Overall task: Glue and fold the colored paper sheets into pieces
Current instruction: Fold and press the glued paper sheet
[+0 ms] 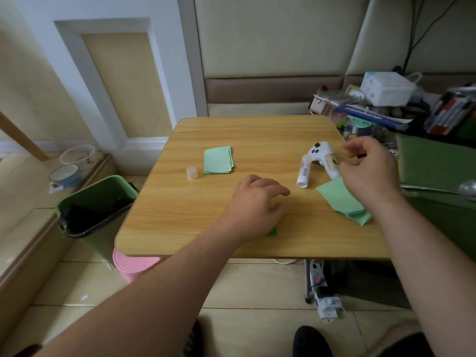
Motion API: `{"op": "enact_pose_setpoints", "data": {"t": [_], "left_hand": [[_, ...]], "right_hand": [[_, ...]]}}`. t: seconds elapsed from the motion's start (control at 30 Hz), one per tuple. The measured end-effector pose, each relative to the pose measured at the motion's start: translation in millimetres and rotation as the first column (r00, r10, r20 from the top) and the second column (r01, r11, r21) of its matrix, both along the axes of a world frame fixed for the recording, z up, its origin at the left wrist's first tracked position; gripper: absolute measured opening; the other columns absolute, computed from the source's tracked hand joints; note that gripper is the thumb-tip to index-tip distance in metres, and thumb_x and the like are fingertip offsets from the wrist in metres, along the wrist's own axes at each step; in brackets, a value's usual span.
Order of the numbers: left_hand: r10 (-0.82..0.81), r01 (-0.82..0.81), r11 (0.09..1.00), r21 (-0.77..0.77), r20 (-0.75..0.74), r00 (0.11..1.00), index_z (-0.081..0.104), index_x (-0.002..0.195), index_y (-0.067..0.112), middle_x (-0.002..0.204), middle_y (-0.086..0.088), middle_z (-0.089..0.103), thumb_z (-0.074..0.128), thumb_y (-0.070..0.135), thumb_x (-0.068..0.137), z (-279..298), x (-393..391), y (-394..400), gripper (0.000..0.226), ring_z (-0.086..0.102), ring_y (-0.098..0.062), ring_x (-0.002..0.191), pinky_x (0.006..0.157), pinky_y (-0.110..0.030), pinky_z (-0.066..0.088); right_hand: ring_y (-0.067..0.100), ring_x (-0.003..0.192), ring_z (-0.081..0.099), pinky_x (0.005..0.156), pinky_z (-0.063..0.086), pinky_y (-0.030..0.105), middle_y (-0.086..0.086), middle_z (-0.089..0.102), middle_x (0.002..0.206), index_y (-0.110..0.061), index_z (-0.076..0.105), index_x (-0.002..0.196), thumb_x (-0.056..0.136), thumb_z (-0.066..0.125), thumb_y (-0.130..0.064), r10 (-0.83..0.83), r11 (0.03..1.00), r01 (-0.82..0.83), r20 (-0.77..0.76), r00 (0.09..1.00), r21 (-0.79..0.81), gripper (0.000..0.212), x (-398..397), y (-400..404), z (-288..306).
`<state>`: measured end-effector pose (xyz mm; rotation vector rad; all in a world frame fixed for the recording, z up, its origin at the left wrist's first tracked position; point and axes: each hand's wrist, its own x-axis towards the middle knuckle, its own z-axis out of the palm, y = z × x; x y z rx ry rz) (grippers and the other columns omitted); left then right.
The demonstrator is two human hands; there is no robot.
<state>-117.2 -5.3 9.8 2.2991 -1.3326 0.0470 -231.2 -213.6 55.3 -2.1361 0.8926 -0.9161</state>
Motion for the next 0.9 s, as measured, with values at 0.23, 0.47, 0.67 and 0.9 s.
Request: {"op": "enact_pose_setpoints", "data": {"t": [0.23,0.47,0.67,0.9], "left_hand": [[0.027,-0.027,1.000,0.010,-0.013,1.000,0.064,0.131,0.040,0.137,0.018,0.059,0.055,0.035,0.099,2,-5,-5,0.033,0.039,-0.019,0.131,0.110,-0.040,0.034],[0.005,-0.005,1.000,0.019,-0.009,1.000,0.065,0.129,0.040,0.137,0.016,0.060,0.057,0.035,0.097,-1,-10,-9,0.034,0.041,-0.021,0.130,0.110,-0.042,0.034],[-0.006,0.006,1.000,-0.006,-0.008,1.000,0.067,0.127,0.040,0.135,0.015,0.062,0.059,0.034,0.096,-2,-12,-13,0.032,0.042,-0.022,0.128,0.107,-0.041,0.035],[-0.023,0.023,1.000,-0.008,-0.002,1.000,0.066,0.127,0.041,0.134,0.016,0.062,0.058,0.034,0.096,-2,-17,-17,0.033,0.043,-0.021,0.128,0.108,-0.042,0.036]], "right_hand": [[0.022,0.098,0.062,0.084,0.052,0.037,0.001,0.070,0.111,-0.022,0.071,0.115,0.092,0.072,-0.029,-0.014,0.994,-0.028,-0.368,0.930,-0.108,0.025,-13,-8,-6],[0.028,0.099,0.056,0.078,0.045,0.036,0.011,0.062,0.123,-0.021,0.056,0.131,0.086,0.081,-0.032,-0.085,0.996,0.060,-0.534,0.841,-0.063,0.052,-13,-19,-23],[0.025,0.090,0.066,0.077,0.051,0.034,0.002,0.071,0.096,-0.020,0.070,0.105,0.082,0.087,-0.017,-0.079,0.997,0.074,-0.420,0.904,-0.029,0.029,-10,-18,-22],[0.026,0.093,0.061,0.084,0.051,0.036,0.007,0.070,0.101,-0.013,0.073,0.110,0.091,0.078,-0.012,-0.080,0.996,0.056,-0.414,0.907,-0.069,0.019,-13,-14,-15]]}}
